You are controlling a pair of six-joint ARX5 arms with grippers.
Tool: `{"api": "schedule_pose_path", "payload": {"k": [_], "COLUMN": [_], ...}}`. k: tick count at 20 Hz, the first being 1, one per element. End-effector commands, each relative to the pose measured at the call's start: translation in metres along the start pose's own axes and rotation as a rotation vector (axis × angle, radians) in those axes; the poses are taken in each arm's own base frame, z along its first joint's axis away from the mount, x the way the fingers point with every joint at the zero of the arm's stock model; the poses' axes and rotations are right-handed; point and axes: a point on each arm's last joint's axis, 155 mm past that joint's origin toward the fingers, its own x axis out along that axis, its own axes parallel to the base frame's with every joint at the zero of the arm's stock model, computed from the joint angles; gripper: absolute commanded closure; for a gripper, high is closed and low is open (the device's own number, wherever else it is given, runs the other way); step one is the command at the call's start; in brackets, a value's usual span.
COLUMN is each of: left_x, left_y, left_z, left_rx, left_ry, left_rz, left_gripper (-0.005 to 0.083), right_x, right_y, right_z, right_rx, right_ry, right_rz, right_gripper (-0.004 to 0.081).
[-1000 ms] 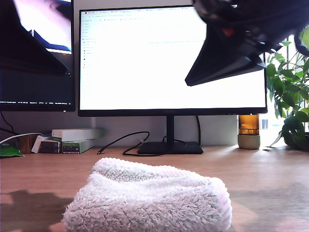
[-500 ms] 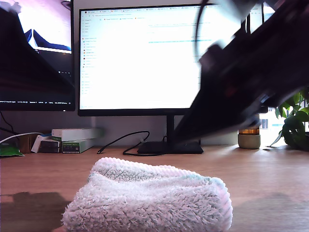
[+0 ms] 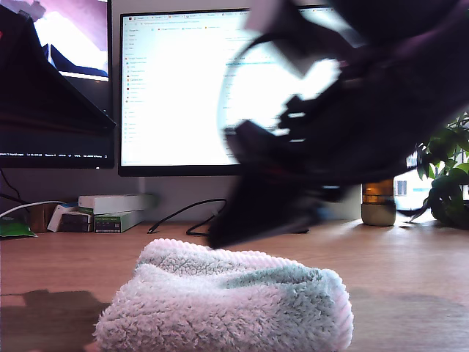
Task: Fold the tea towel to a neat square and place it to the right
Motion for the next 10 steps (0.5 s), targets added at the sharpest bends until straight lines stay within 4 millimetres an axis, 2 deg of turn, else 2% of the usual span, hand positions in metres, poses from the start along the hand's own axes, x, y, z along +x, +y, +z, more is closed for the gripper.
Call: {"api": "schedule_pose_path", "payload": {"k": [1, 7, 10], "left_x": [0.001, 0.001, 0.001], "left_y": [0.000, 0.001, 0.001], "left_z": [-0.006, -0.006, -0.006], "left_rx": [-0.006, -0.006, -0.006], "left_ry": [0.010, 0.010, 0.010], "left_rz": [-0.001, 0.006, 0.006], "left_gripper": [0.0789, 0.0789, 0.0789], "right_x": [0.005, 0.019, 0.018], "right_y": [0.003, -0.005, -0.025], "right_z": [-0.014, -0.058, -0.082], "right_rx": [0.008, 0.043, 0.068], "right_ry": [0.043, 0.183, 0.267], "right_rz": [0.026, 0.017, -0.069], "right_gripper": [0.0783, 0.0783, 0.0783]}}
